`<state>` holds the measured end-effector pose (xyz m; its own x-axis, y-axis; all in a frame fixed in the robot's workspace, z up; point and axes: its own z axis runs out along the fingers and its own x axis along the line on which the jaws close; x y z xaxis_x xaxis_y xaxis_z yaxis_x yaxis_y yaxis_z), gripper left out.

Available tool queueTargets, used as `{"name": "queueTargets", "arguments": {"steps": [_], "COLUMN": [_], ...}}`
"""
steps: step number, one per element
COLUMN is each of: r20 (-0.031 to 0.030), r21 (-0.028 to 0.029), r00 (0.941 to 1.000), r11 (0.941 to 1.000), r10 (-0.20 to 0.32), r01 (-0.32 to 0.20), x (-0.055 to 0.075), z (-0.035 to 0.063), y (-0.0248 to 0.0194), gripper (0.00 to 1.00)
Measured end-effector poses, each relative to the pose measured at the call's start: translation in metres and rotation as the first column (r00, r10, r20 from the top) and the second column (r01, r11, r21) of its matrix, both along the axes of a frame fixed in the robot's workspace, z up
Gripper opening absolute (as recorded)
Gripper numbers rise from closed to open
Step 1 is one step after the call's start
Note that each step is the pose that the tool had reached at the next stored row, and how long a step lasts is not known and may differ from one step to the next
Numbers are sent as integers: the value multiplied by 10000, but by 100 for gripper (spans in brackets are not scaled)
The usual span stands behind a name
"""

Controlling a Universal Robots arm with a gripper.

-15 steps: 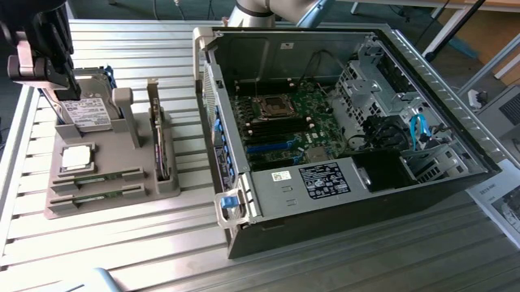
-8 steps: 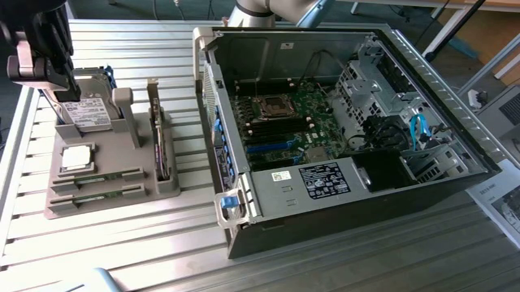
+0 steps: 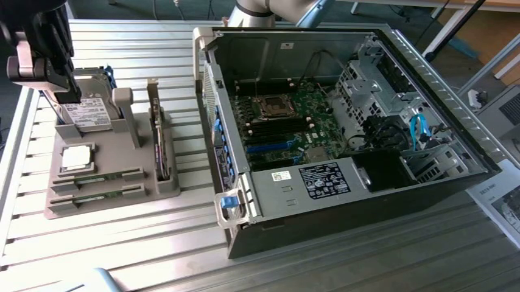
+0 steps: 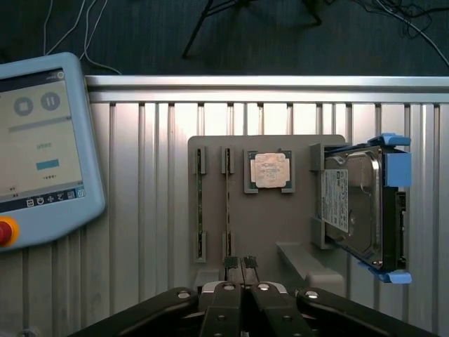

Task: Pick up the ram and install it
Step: 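Pick up the ram and move it above insertion slot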

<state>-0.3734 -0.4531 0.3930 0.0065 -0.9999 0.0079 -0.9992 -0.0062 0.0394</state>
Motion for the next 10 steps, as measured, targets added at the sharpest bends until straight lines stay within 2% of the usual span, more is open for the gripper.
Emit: {"name": "queueTargets", "arguments": {"steps": [7, 9, 10], "r20": [0, 46, 116], "r21": [0, -1, 0], "r00": [10000, 10000, 9999], "r11": [10000, 10000, 10000], "r10": [-1, -1, -1], "r01": [1, 1, 1], "x": [0, 0, 0], "z": [0, 1, 0], "y": [1, 1, 1], "gripper": [11, 11, 11]}}
